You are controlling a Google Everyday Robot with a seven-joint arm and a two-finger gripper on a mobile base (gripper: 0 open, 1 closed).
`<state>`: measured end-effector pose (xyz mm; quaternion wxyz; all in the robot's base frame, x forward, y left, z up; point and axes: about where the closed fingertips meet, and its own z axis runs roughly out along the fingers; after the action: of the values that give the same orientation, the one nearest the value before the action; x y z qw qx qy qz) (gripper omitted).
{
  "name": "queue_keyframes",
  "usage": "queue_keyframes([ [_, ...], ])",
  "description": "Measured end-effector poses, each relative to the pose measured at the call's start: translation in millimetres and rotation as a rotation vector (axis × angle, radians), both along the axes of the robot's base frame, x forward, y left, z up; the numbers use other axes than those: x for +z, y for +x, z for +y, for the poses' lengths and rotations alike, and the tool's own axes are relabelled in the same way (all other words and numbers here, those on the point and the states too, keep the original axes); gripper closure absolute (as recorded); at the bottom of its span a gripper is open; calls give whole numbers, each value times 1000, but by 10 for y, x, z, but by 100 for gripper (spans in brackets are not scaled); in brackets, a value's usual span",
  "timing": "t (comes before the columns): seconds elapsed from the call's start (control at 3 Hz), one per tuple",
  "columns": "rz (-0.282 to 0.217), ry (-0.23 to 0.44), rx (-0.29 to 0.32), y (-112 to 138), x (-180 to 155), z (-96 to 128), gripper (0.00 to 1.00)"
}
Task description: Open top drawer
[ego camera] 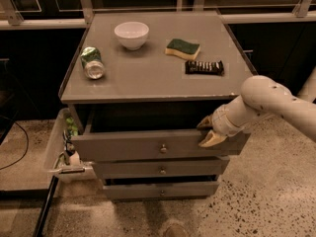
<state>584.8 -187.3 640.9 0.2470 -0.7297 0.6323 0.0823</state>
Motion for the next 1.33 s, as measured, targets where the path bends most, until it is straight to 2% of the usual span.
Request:
queue_keyframes([
  [0.33, 4, 14, 2, -44, 6, 17, 15],
  [0.67, 41, 42, -7, -302, -32, -60, 12],
  [1.0, 90, 80, -35, -644, -101, -231, 35],
  [1.33, 90, 80, -35, -642, -47, -224, 58],
])
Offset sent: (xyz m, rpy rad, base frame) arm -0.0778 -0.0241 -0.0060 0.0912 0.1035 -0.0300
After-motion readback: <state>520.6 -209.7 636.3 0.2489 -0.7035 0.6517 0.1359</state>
